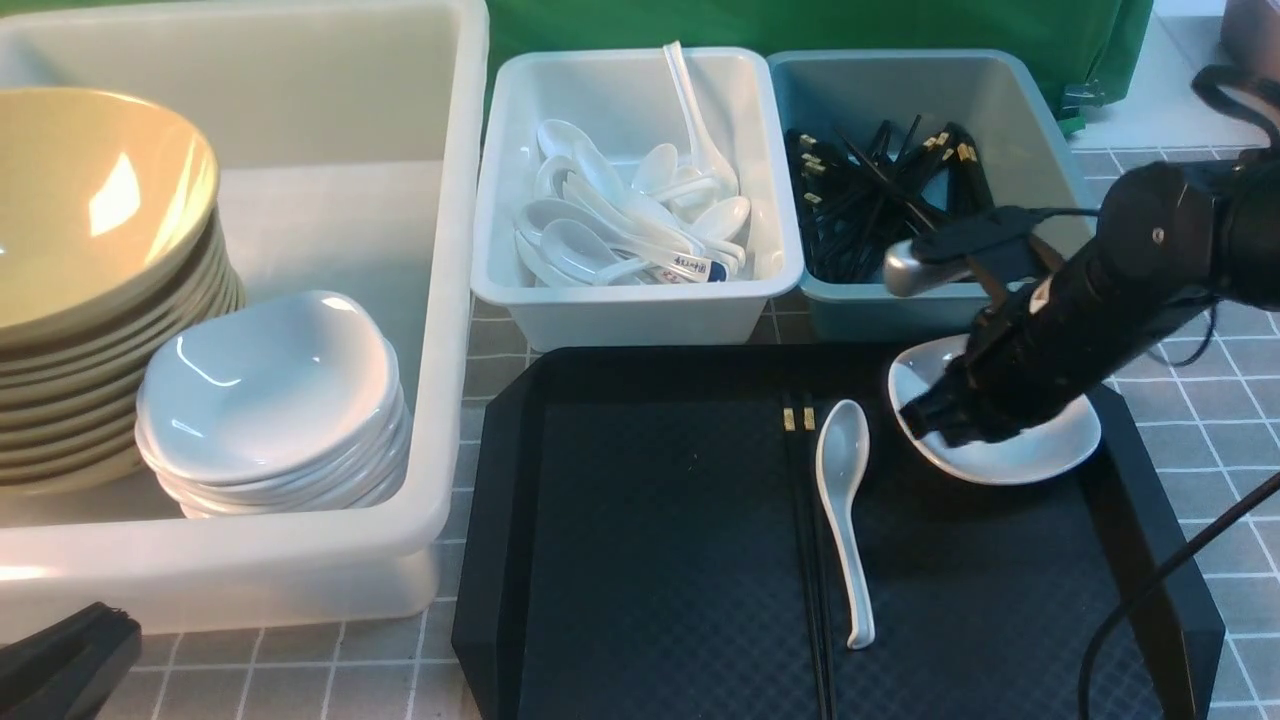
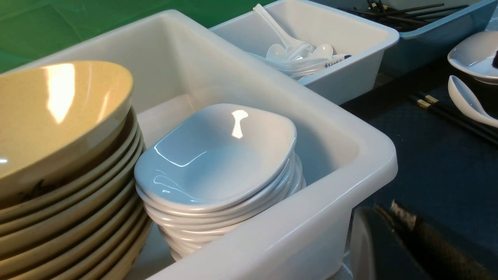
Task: On grey table put chopsticks spoon bowls plates into blue grey white boxes.
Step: 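Reach for and grasp the small white dish on the black tray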
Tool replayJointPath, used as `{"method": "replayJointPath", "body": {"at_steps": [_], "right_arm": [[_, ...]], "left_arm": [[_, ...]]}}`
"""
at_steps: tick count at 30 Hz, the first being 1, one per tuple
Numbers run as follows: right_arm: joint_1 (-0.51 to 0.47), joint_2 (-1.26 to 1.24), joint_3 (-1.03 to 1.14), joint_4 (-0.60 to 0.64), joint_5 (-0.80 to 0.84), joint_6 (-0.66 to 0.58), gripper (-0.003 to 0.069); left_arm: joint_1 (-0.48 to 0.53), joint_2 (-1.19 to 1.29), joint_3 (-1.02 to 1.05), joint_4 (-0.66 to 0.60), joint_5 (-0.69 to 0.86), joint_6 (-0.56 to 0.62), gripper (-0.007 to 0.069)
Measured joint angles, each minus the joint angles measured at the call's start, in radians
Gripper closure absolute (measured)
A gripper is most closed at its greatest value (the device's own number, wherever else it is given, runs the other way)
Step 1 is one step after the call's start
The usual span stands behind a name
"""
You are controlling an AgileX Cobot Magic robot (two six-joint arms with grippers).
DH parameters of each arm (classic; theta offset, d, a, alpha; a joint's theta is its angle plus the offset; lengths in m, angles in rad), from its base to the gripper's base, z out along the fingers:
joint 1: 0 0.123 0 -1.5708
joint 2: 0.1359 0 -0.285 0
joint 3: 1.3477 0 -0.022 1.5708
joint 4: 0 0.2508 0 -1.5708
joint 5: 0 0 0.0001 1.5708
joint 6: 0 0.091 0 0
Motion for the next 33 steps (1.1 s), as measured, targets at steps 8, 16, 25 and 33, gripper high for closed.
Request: {"method": "replayJointPath", "body": {"at_steps": [8,16,25,33], "right_arm": [[-0.026,0.003,-0.019,0.143,0.061,-0.119,0.0524],[-0.116,0.034,-0.031,0.126,0.043,-0.108,0.0455],[-0.040,0.090,-0.052,0.310,0.150,-0.245,0.0432],[-0.122,0.013,-0.122,0.076,0.168,-0.093,0.0318]], "left_arm": [[0.000,0.000,0.000,0.003,0.000,0.000,0.0633],[0.000,0.000,0.000,0.004,0.000,0.000,0.0633],[0.000,0.000,0.000,0.007,0.000,0.000,0.0633],[0.000,0.000,0.000,0.011,0.000,0.000,0.0633]]}}
